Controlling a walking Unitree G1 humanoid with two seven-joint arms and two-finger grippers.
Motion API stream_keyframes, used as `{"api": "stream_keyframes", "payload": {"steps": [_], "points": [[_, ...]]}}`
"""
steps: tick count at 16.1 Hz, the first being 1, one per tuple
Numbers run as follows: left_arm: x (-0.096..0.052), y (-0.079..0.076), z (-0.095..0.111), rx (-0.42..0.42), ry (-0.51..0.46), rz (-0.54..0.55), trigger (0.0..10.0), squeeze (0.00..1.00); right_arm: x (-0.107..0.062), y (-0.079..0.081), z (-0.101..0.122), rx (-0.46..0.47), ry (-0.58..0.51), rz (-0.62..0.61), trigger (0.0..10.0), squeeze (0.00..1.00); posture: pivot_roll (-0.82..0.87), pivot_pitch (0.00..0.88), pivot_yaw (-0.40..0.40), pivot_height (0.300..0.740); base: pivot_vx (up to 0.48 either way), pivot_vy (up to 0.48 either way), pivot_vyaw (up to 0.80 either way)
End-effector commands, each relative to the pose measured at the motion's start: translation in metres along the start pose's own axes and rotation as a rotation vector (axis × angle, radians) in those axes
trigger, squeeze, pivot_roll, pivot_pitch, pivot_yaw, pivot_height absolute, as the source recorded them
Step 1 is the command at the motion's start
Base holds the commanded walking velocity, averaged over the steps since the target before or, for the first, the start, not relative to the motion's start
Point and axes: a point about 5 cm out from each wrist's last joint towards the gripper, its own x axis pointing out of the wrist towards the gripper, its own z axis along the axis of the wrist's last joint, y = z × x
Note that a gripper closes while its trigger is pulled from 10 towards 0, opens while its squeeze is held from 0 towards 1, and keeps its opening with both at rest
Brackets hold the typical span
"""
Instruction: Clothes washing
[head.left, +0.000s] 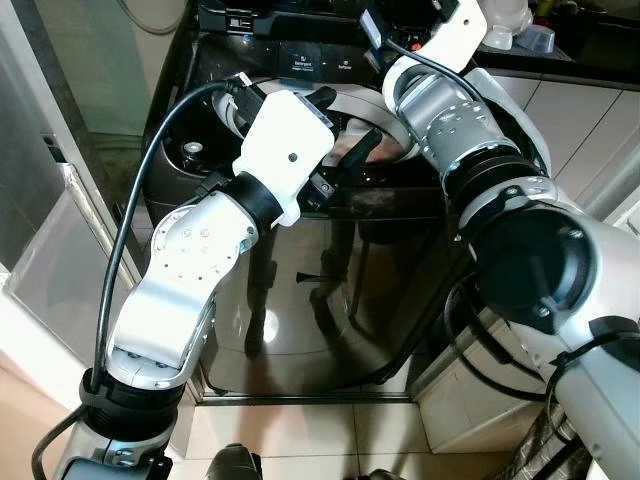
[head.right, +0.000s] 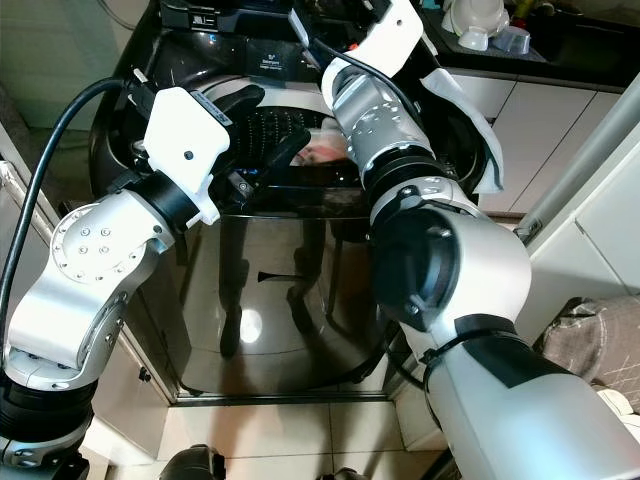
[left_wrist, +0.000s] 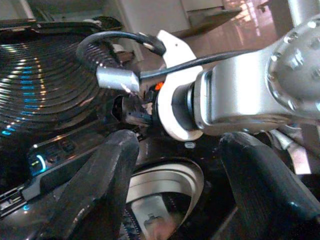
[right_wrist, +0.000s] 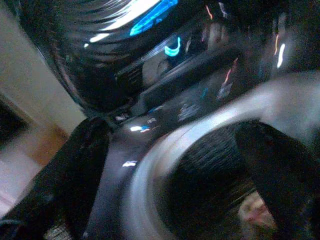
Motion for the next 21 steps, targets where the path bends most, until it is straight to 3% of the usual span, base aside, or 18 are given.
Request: {"api": "stream_keyframes", "payload": {"steps": [1, 3, 4, 5, 7, 8, 10, 12, 13, 16, 18, 21], "points": [[0.0, 0.001, -0.002, -0.006, 0.012, 0.029, 10.0, 0.0, 0.0, 0.0, 0.016, -0.187, -0.081, 0.009, 10.0, 0.0, 0.15, 0.022, -0.107, 0.74, 0.0, 0.0, 0.0], [-0.002, 0.01, -0.013, -0.027, 0.056, 0.14, 10.0, 0.0, -0.002, -0.003, 0.011, -0.426, -0.14, 0.029, 10.0, 0.0, 0.16, 0.02, -0.116, 0.74, 0.0, 0.0, 0.0], [-0.006, 0.017, -0.023, -0.044, 0.091, 0.262, 10.0, 0.0, -0.007, -0.012, 0.005, -0.599, -0.215, 0.028, 10.0, 0.0, 0.15, 0.02, -0.122, 0.74, 0.0, 0.0, 0.0], [-0.009, 0.021, -0.028, -0.045, 0.105, 0.34, 10.0, 0.0, -0.012, -0.023, -0.001, -0.652, -0.263, 0.016, 10.0, 0.0, 0.14, 0.016, -0.125, 0.74, 0.0, 0.0, 0.0], [-0.013, 0.023, -0.034, -0.043, 0.118, 0.41, 10.0, 0.0, -0.02, -0.042, -0.01, -0.673, -0.312, -0.029, 10.0, 0.0, 0.13, 0.014, -0.122, 0.74, 0.0, 0.0, 0.0], [-0.021, 0.021, -0.048, -0.054, 0.166, 0.495, 10.0, 0.0, -0.041, -0.068, -0.026, -0.712, -0.378, -0.087, 10.0, 0.0, 0.11, 0.011, -0.113, 0.74, 0.0, 0.0, 0.0], [-0.028, 0.018, -0.057, -0.052, 0.195, 0.524, 10.0, 0.0, -0.063, -0.079, -0.038, -0.755, -0.432, -0.088, 10.0, 0.0, 0.09, 0.008, -0.105, 0.74, 0.0, 0.0, 0.0], [-0.037, 0.012, -0.064, -0.009, 0.223, 0.521, 10.0, 0.0, -0.111, -0.1, -0.067, -0.871, -0.438, -0.025, 10.0, 0.0, 0.07, 0.002, -0.087, 0.74, 0.0, 0.0, 0.0], [-0.04, 0.01, -0.061, 0.063, 0.226, 0.488, 10.0, 0.0, -0.122, -0.108, -0.081, -0.907, -0.4, 0.009, 10.0, 0.0, 0.06, 0.0, -0.08, 0.74, 0.0, 0.0, 0.0], [-0.038, 0.005, -0.063, 0.083, 0.233, 0.461, 10.0, 0.0, -0.124, -0.119, -0.106, -0.913, -0.249, -0.016, 10.0, 0.0, 0.06, 0.0, -0.061, 0.74, 0.0, 0.0, -0.23], [-0.04, 0.004, -0.083, 0.033, 0.311, 0.526, 10.0, 0.0, -0.105, -0.111, -0.118, -0.854, -0.135, 0.022, 10.0, 0.0, 0.06, 0.002, -0.05, 0.74, 0.0, 0.0, -0.34], [-0.05, 0.007, -0.098, -0.006, 0.374, 0.648, 10.0, 0.0, -0.09, -0.1, -0.118, -0.806, -0.104, 0.057, 10.0, 0.0, 0.08, 0.006, -0.078, 0.74, 0.0, 0.0, 0.0]]}}
